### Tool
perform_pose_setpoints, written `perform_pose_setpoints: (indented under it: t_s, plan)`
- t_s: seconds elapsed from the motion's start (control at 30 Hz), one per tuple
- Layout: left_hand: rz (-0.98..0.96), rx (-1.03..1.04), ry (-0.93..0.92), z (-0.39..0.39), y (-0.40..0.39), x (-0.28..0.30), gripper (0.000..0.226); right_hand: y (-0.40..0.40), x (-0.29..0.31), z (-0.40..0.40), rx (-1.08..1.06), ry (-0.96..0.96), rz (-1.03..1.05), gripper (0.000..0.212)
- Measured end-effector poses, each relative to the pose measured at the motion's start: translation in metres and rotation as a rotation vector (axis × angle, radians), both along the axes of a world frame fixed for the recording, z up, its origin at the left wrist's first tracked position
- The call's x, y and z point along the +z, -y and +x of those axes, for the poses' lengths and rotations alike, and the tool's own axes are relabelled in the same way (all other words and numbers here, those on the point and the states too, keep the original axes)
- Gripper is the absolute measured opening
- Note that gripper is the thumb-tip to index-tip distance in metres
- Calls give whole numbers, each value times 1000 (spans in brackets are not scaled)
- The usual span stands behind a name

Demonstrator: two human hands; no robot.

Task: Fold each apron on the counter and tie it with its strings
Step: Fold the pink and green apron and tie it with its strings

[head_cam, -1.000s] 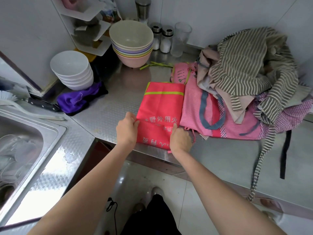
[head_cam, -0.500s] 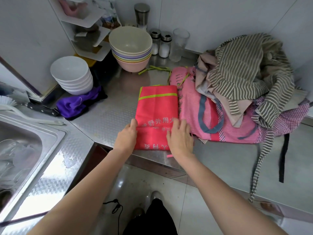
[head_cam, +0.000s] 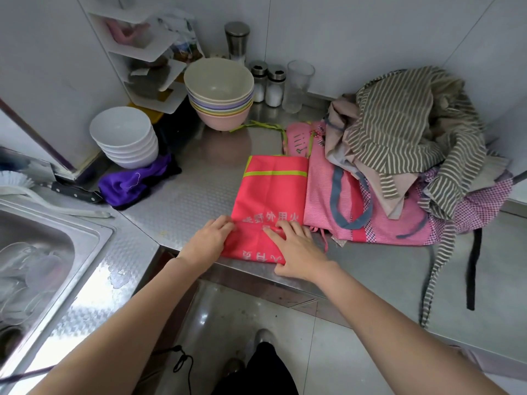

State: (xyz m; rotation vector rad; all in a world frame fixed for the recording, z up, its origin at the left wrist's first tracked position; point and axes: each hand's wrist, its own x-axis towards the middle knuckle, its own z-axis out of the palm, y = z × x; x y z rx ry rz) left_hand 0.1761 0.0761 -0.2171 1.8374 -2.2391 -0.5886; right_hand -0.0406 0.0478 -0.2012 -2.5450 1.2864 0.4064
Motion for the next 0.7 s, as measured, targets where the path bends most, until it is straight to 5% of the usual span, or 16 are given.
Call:
perform_pose_setpoints:
  t_s: [0.13,0.3,0.5,0.6,0.7]
  plan:
    - [45,-11,-128,6,0,6,43,5,6,1,-79,68,124,86]
    - [191,-95,-133,7,2,10,54,15,19,-13,-383,342,371,50]
    - [188,166,-276,-1,1,12,18,25,36,-19,-550,430,524,36]
    - [261,363,-332,6,1,6,18,28,33,-28,-720,677,494,38]
    - [298,427,-313,0,3,8,24,19,22,-26,-722,578,403,41]
